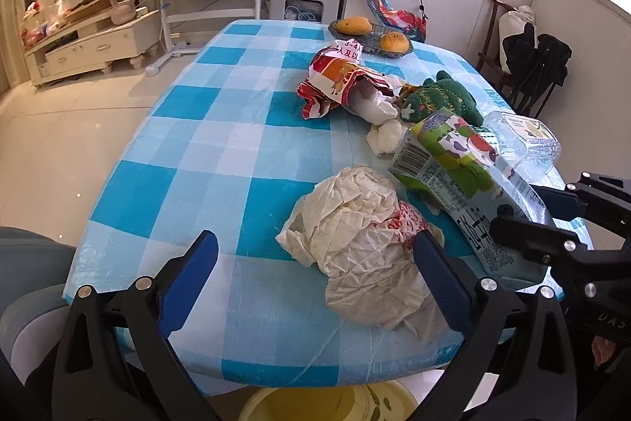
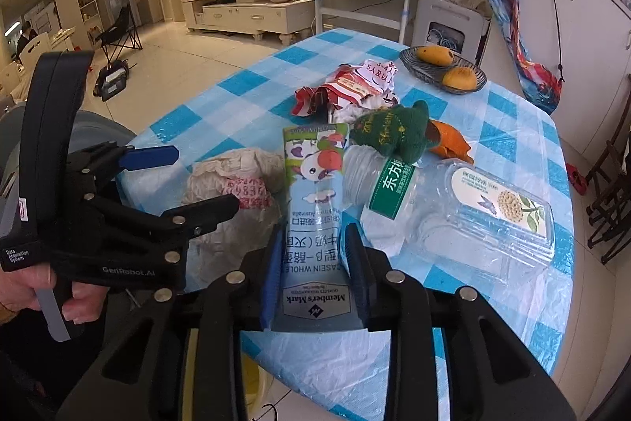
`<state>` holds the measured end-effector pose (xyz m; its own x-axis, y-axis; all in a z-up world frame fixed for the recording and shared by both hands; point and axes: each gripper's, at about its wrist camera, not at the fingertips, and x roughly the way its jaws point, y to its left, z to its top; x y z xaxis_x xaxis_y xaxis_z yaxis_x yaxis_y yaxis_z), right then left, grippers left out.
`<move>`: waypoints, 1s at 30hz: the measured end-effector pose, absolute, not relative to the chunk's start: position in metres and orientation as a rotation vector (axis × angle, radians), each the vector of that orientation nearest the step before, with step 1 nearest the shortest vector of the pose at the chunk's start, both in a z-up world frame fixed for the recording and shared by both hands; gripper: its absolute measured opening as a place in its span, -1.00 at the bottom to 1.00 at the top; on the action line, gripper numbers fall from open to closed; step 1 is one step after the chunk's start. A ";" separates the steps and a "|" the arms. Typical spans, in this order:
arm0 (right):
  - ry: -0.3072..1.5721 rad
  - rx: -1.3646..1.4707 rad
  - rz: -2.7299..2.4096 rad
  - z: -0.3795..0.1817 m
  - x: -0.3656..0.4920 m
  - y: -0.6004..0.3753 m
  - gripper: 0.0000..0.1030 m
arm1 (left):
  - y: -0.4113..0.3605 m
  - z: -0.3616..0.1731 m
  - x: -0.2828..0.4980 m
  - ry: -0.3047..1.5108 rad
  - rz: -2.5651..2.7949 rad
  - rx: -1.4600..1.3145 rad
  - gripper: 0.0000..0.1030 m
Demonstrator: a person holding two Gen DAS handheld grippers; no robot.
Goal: Collect trash
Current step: 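Grasp the milk carton with the right tool while the left tool grasps the white plastic bag, then carry the carton and bag over the yellow bucket and open both tools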
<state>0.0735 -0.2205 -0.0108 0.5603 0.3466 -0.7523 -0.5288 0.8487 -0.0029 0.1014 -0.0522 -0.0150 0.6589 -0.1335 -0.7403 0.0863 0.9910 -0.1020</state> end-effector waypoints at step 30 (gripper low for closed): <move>0.782 -0.201 0.549 -0.003 0.048 -0.213 -0.47 | 0.003 0.003 0.050 0.808 -0.220 -0.204 -0.42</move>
